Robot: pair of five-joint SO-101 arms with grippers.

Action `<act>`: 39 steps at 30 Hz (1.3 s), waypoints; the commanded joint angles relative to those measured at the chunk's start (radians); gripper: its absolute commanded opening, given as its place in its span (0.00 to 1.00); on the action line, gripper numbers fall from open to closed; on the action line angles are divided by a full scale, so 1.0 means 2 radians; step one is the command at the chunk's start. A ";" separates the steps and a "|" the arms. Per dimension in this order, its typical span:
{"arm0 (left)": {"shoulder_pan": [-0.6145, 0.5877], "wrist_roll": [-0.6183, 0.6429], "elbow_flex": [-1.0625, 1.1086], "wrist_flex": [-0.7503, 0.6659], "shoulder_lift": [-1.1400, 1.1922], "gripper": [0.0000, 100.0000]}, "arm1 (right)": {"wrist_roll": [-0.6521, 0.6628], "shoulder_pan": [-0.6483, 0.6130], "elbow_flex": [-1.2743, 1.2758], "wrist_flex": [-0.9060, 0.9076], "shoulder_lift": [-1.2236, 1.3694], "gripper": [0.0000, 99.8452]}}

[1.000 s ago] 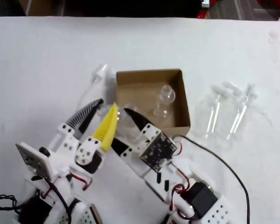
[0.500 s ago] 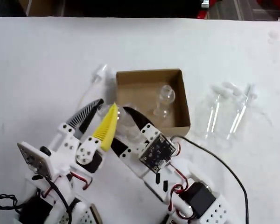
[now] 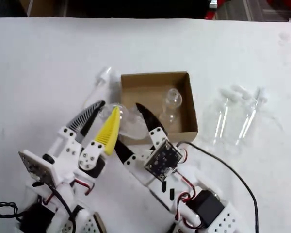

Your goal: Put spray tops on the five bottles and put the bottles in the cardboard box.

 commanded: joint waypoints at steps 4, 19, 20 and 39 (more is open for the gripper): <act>-0.031 -0.014 -0.012 -0.037 0.003 0.02 | 0.007 0.000 -0.012 0.004 -0.008 0.27; -0.038 -0.071 0.023 -0.160 0.011 0.02 | 0.007 0.047 -0.066 0.051 -0.009 0.26; -0.038 -0.071 0.020 -0.167 0.023 0.02 | 0.007 0.055 -0.067 0.052 -0.010 0.26; -0.051 -0.113 -0.183 -0.410 0.603 0.02 | -0.104 0.442 0.045 0.151 -0.116 0.26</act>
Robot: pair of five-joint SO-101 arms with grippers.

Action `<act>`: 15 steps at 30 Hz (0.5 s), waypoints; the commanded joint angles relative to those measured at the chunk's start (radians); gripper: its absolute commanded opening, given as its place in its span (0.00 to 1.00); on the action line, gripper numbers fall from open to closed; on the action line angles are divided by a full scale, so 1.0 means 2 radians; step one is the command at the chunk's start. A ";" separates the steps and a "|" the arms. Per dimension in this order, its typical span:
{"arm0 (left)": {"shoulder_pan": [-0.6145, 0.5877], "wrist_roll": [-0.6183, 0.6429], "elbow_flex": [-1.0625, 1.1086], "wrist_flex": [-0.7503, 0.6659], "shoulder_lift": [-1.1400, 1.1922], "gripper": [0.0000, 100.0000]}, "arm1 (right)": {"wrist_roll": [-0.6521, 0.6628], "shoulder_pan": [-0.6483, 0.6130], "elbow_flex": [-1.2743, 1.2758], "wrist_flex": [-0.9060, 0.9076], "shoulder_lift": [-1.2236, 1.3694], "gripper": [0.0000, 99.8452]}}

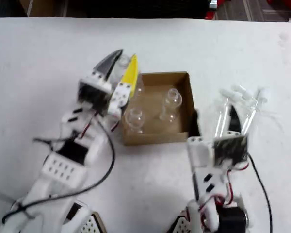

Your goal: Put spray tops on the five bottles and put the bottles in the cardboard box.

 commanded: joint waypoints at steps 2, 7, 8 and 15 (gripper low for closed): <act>-0.021 -0.005 -0.092 -0.044 0.142 0.02 | -0.061 0.099 0.107 -0.076 0.008 0.26; -0.043 -0.003 -0.136 -0.044 0.240 0.02 | -0.061 0.110 0.142 -0.091 -0.007 0.26; -0.048 -0.003 -0.141 -0.044 0.253 0.02 | -0.061 0.108 0.147 -0.092 -0.009 0.26; -0.055 -0.002 -0.153 -0.114 0.335 0.02 | -0.060 0.110 0.173 -0.132 -0.009 0.26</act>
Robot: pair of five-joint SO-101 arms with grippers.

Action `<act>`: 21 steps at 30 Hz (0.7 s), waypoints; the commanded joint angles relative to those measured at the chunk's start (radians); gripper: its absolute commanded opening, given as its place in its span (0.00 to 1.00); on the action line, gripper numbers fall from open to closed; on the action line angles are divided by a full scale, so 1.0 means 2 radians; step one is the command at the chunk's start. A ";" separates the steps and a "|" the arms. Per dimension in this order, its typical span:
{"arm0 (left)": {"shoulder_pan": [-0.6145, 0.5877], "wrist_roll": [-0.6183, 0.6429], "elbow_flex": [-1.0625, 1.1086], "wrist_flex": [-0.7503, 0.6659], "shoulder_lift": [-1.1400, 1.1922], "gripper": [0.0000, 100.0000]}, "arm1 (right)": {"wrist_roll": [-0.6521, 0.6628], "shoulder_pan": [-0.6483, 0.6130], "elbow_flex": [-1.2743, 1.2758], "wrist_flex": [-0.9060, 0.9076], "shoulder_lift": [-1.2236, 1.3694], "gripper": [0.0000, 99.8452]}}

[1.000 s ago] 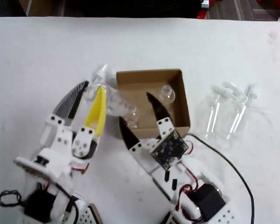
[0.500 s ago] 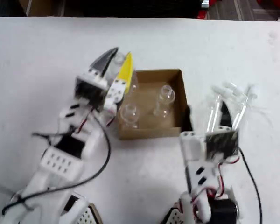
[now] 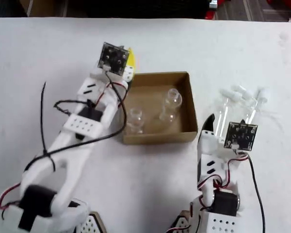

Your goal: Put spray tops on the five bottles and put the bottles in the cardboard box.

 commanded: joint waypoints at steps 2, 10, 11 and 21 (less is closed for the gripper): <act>0.003 -0.002 -0.030 -0.071 0.048 0.02 | -0.002 0.008 0.002 -0.024 -0.002 0.26; 0.012 -0.001 -0.030 -0.062 0.016 0.02 | -0.002 0.007 0.015 -0.044 -0.002 0.26; 0.015 -0.001 -0.031 -0.058 0.007 0.02 | -0.002 0.007 0.017 -0.047 -0.002 0.26; 0.043 0.002 -0.077 -0.052 0.030 0.02 | 0.020 0.006 0.018 -0.044 -0.002 0.26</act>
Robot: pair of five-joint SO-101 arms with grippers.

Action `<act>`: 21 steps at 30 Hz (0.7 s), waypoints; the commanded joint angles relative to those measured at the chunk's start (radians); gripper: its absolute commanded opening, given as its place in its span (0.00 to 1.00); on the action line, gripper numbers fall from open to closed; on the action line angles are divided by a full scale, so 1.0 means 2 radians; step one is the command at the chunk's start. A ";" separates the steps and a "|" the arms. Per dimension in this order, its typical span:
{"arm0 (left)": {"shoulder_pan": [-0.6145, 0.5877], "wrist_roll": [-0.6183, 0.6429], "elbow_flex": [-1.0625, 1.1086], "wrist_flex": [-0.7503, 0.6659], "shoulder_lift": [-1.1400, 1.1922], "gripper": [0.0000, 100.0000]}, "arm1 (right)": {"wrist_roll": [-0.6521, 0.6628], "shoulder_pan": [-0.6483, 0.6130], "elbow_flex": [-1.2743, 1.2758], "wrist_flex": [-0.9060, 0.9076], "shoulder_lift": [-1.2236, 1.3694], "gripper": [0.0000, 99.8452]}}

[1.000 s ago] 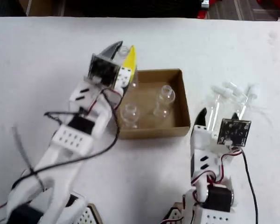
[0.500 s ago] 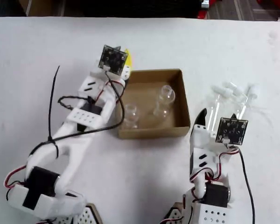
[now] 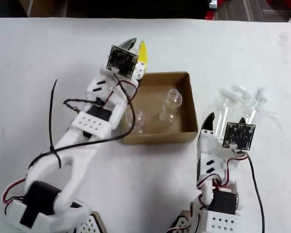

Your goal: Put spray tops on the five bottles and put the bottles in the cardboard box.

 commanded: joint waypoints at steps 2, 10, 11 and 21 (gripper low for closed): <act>0.007 0.029 -0.055 -0.002 0.040 0.02 | 0.007 0.006 -0.002 -0.011 -0.003 0.26; 0.010 0.058 -0.065 -0.002 0.077 0.02 | 0.008 0.006 0.008 -0.029 -0.003 0.26; 0.013 0.058 -0.063 -0.002 0.072 0.02 | 0.008 0.006 0.009 -0.029 -0.003 0.26; 0.014 0.054 -0.091 -0.029 0.135 0.02 | 0.009 0.006 0.011 -0.027 -0.003 0.26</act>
